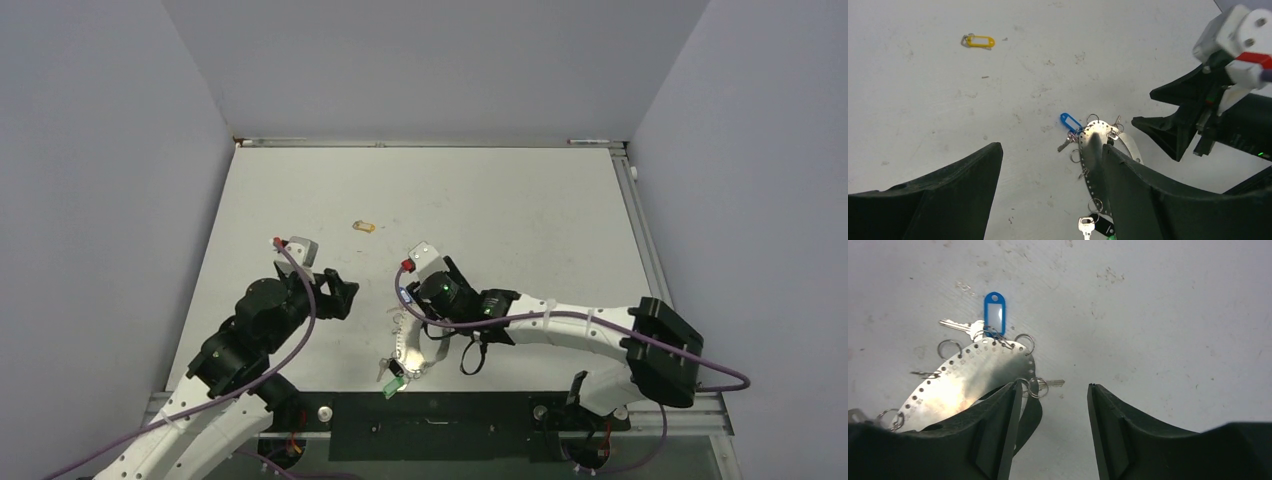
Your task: Put the keys on the keyring
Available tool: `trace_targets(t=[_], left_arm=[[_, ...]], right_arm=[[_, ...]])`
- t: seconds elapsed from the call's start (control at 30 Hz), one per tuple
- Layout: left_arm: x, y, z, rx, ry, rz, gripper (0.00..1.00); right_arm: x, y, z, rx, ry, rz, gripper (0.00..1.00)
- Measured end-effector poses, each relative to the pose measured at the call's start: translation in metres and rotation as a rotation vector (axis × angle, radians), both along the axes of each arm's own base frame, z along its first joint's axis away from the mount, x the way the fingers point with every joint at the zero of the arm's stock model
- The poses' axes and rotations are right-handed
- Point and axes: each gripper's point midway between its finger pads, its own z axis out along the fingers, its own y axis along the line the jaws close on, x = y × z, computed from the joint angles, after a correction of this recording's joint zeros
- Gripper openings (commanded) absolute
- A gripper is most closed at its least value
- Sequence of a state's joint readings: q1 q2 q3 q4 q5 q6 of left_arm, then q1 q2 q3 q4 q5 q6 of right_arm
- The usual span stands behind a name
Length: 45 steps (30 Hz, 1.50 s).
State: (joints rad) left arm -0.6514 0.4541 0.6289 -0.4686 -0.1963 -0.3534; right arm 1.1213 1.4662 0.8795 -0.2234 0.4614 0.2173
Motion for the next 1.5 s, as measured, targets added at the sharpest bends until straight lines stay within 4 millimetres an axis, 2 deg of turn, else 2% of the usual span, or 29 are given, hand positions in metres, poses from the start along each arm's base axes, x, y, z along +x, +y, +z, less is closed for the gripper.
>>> trace_targets(t=[0.1,0.2,0.37,0.53,0.67,0.73,0.87,0.97,1.17,1.5], left_arm=[[-0.002,-0.006,-0.012,0.042,0.042,-0.044,0.73],[-0.006,-0.005,-0.011,0.092,0.038,-0.083,0.74],[-0.009,-0.003,0.000,0.116,-0.019,-0.112,0.71],[-0.011,0.000,0.003,0.124,-0.040,-0.118,0.70],[-0.015,0.000,0.008,0.110,-0.074,-0.136,0.70],[-0.016,-0.001,0.007,0.115,-0.075,-0.144,0.70],[-0.017,-0.004,0.002,0.124,-0.064,-0.166,0.70],[-0.017,-0.005,0.000,0.125,-0.059,-0.172,0.70],[-0.017,-0.006,0.000,0.125,-0.056,-0.179,0.70],[-0.018,-0.008,0.000,0.124,-0.056,-0.189,0.70]], right_arm=[[-0.009,0.012,0.016,0.075,-0.009,0.121,0.56],[-0.025,0.018,0.022,0.124,-0.011,0.262,0.56],[-0.058,0.034,0.010,0.151,0.021,0.544,0.53],[-0.074,0.058,0.008,0.187,-0.001,0.767,0.52],[-0.085,0.063,-0.015,0.171,-0.014,0.912,0.53],[-0.086,0.064,-0.027,0.162,0.005,0.955,0.52],[-0.076,0.065,-0.050,0.145,0.057,0.994,0.48],[-0.067,0.069,-0.059,0.138,0.072,1.005,0.45],[-0.064,0.083,-0.064,0.158,0.071,1.044,0.40],[-0.059,0.094,-0.066,0.179,0.068,1.061,0.36]])
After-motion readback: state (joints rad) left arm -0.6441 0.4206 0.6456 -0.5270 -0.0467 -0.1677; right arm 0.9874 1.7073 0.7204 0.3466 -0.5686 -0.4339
